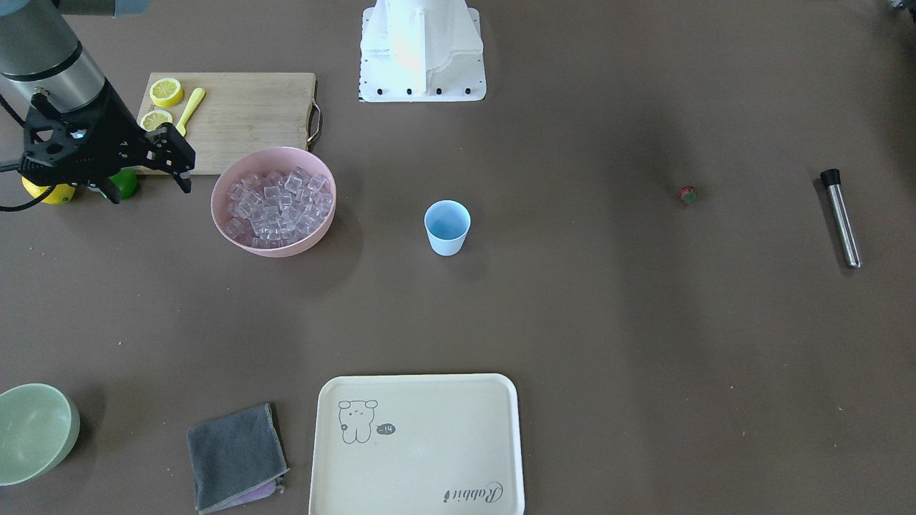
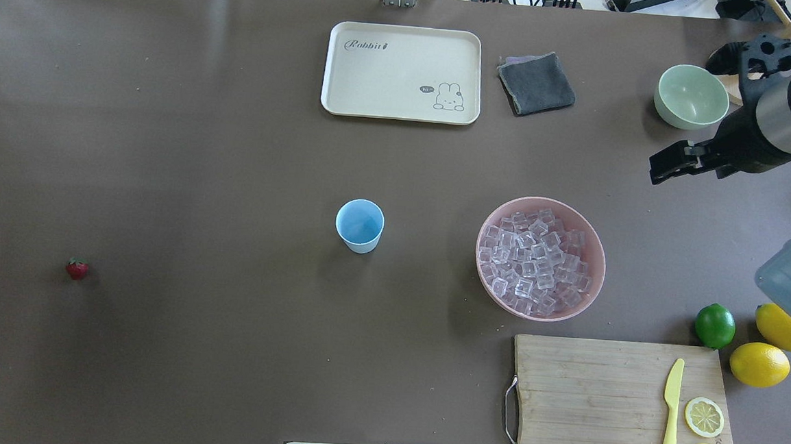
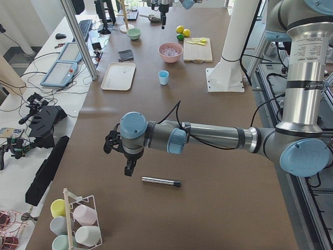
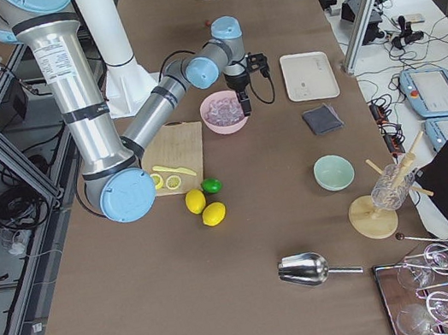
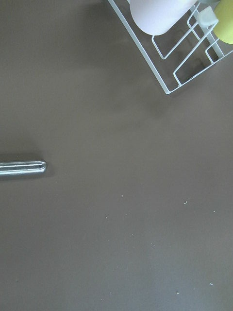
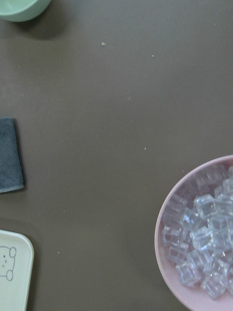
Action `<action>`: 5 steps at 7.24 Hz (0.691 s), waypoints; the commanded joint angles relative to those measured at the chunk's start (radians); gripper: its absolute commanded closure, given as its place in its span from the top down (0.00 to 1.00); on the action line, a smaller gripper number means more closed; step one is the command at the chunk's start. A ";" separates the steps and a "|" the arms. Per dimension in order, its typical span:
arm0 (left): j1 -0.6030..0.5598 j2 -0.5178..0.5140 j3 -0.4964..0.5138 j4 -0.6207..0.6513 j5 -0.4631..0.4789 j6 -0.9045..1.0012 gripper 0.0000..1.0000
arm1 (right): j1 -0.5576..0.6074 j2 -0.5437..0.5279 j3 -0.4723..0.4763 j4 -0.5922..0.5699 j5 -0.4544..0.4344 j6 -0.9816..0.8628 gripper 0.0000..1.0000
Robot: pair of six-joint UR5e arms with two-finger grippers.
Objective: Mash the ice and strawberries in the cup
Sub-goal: 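Lower the right gripper into the pink bowl and grasp ice cubes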
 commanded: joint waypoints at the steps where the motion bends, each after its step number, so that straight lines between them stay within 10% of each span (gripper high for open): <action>1: -0.038 0.006 0.004 0.000 0.000 0.007 0.99 | -0.090 0.049 0.002 0.025 -0.032 0.202 0.98; 5: -0.061 0.028 0.004 -0.002 0.000 0.011 0.99 | -0.314 0.039 -0.003 0.011 -0.253 0.363 0.96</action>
